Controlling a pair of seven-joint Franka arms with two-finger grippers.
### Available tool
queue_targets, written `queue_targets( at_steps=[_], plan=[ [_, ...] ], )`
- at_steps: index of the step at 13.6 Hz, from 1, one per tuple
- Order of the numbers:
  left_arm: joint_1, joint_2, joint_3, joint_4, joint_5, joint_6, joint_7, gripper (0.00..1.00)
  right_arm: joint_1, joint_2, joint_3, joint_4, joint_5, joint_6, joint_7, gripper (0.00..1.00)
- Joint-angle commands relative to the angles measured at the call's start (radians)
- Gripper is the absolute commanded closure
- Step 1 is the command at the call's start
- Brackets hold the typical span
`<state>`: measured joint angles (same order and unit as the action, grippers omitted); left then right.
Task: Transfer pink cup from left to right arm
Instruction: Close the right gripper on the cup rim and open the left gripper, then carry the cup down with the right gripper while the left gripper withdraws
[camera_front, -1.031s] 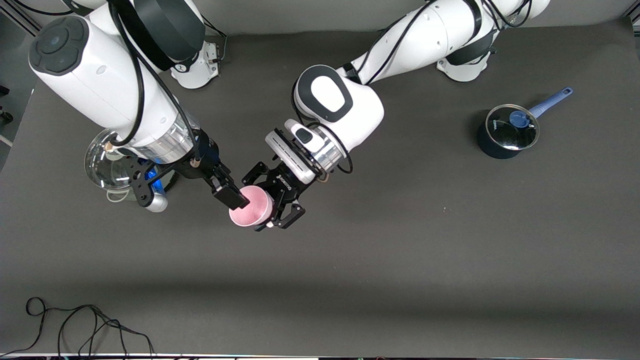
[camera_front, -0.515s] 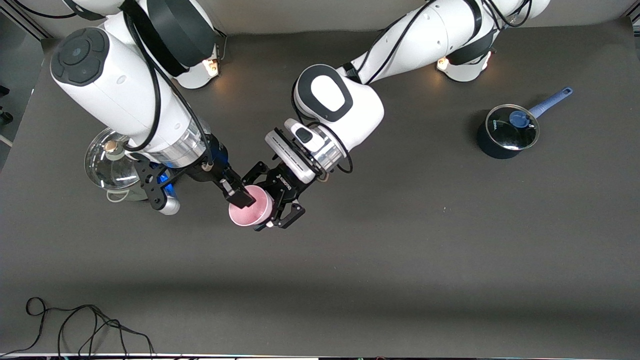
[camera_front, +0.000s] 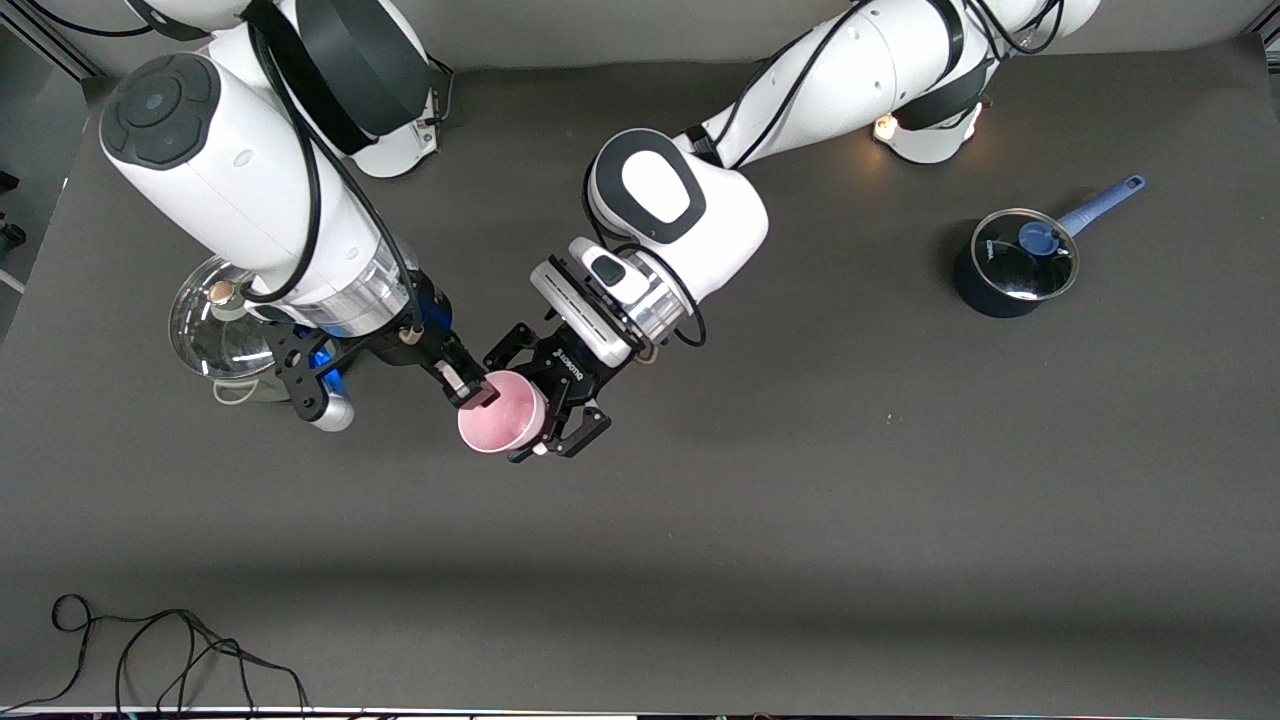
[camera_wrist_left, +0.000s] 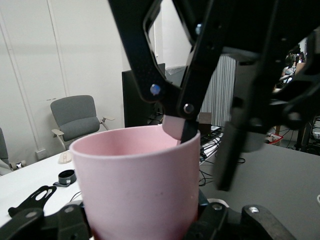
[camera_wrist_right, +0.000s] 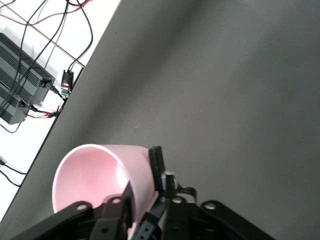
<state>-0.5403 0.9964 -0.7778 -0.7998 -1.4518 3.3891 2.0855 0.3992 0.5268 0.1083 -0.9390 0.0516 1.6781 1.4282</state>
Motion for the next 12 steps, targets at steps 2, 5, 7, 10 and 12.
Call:
queue_targets(
  at_steps=[2,5,7,10,12],
  plan=[
    [-0.015,-0.012,0.022,0.014,0.007,0.019,-0.022,1.00,0.009,0.016,-0.001,0.035,-0.047,-0.017,-0.003,1.00],
    [-0.015,-0.013,0.028,0.014,0.008,0.019,-0.022,1.00,0.010,0.015,-0.001,0.035,-0.048,-0.020,-0.003,1.00],
    [-0.015,-0.013,0.034,0.014,0.013,0.018,-0.022,0.01,0.010,0.015,0.001,0.035,-0.058,-0.021,-0.005,1.00],
    [-0.010,-0.013,0.034,0.010,0.079,0.013,-0.030,0.00,0.010,0.016,0.001,0.035,-0.059,-0.021,-0.005,1.00],
    [0.009,-0.038,0.037,-0.004,0.090,0.006,-0.025,0.00,0.009,0.016,-0.007,0.035,-0.077,-0.021,-0.066,1.00]
  ],
)
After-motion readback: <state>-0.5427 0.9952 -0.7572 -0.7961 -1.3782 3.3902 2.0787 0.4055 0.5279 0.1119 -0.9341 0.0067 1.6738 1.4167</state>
